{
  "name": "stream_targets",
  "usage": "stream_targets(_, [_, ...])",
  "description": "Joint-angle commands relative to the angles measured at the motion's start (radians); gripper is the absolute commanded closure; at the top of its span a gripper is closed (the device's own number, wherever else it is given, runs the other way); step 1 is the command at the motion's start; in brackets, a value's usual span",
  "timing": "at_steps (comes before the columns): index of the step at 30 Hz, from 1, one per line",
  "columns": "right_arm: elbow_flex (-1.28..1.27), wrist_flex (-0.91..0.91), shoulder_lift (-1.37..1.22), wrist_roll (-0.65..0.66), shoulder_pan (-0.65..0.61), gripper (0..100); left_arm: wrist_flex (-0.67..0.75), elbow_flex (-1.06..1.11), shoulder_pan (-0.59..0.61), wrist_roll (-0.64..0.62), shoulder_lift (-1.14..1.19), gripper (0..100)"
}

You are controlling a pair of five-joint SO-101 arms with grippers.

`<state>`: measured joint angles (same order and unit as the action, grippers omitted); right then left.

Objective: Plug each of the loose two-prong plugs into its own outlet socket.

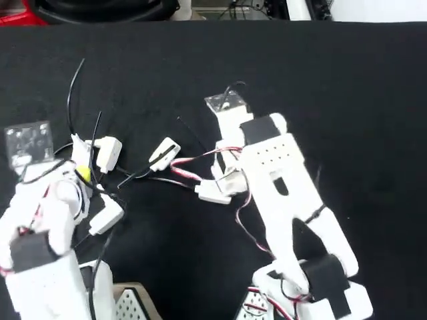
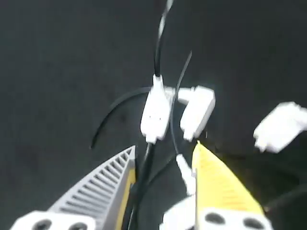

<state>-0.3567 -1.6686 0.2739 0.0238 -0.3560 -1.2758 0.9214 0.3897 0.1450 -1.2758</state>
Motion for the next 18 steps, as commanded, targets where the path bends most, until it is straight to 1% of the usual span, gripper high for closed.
stream_targets(1, [0.065,-0.044,0.116,0.068,0.052,93.7,0.002,0.074,0.004,0.048,-0.037,81])
stream_targets(2, [0.065,-0.044,0.153,0.071,0.08,99.1,0.003,0.117,0.004,0.064,-0.072,81])
stream_targets(5, [0.045,-0.031,0.234,0.074,0.199,94.4,0.028,0.259,0.012,0.1,-0.232,81])
stream_targets(8, [-0.056,0.041,0.298,0.078,0.315,96.7,0.048,0.412,0.013,0.123,-0.434,81])
stream_targets(10, [-0.166,0.117,0.331,0.127,0.379,98.6,0.051,0.507,0.013,0.123,-0.563,81])
stream_targets(11, [-0.232,0.166,0.346,0.167,0.41,98.7,0.055,0.539,0.013,0.124,-0.572,81])
stream_targets(13, [-0.364,0.267,0.381,0.247,0.465,98.7,0.084,0.584,0.007,0.124,-0.52,82])
stream_targets(15, [-0.504,0.405,0.427,0.299,0.525,98.7,0.121,0.622,0.01,0.124,-0.491,87])
stream_targets(18, [-0.714,0.62,0.532,0.334,0.606,98.7,0.141,0.68,0.005,0.126,-0.506,95])
